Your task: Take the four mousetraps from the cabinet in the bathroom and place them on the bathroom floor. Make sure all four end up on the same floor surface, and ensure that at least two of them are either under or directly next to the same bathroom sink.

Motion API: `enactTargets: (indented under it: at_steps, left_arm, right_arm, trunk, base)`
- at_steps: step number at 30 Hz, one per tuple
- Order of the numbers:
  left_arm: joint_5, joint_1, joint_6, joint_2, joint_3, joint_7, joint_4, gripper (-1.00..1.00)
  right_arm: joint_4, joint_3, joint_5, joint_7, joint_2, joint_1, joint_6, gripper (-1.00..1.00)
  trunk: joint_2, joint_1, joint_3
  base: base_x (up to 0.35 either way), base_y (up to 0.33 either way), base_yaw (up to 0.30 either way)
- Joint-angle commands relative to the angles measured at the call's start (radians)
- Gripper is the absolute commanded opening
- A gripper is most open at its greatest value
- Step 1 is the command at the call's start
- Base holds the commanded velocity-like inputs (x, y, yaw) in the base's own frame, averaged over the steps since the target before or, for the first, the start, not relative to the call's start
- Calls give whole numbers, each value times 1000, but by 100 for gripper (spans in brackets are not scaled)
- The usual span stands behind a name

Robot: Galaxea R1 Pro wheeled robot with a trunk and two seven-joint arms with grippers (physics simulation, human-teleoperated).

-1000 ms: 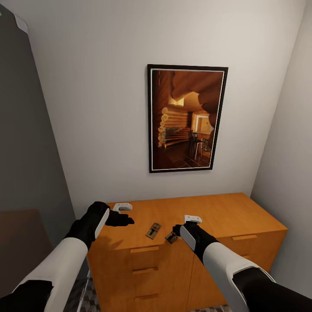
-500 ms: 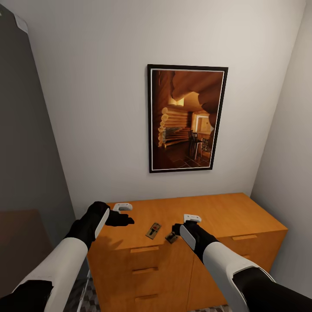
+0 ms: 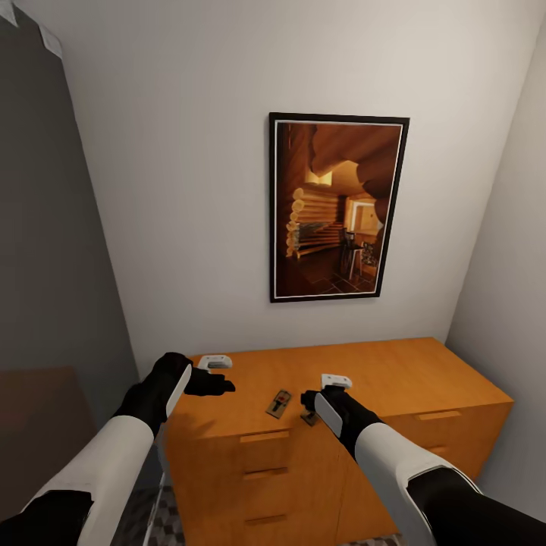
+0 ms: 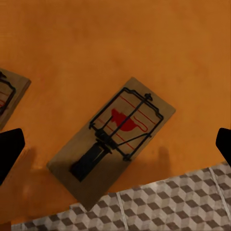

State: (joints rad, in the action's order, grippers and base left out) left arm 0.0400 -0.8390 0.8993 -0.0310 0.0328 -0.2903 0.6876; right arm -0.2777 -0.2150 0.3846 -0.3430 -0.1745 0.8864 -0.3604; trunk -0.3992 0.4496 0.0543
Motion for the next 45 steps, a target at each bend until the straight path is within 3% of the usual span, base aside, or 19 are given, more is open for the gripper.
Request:
enactTargets:
  at_steps: [1, 45]
  left_arm:
    - [5, 0, 3, 0, 1, -4, 1, 100]
    - [6, 0, 3, 1, 1, -4, 3, 100]
  right_arm:
    - [-1, -6, 5, -7, 0, 0, -5, 100]
    - [0, -5, 3, -8, 0, 0, 8, 100]
  trunk:
    - [-1, 0, -1]
    - [-1, 0, -1]
  base:
    - [0, 155, 0]
    - [16, 15, 0]
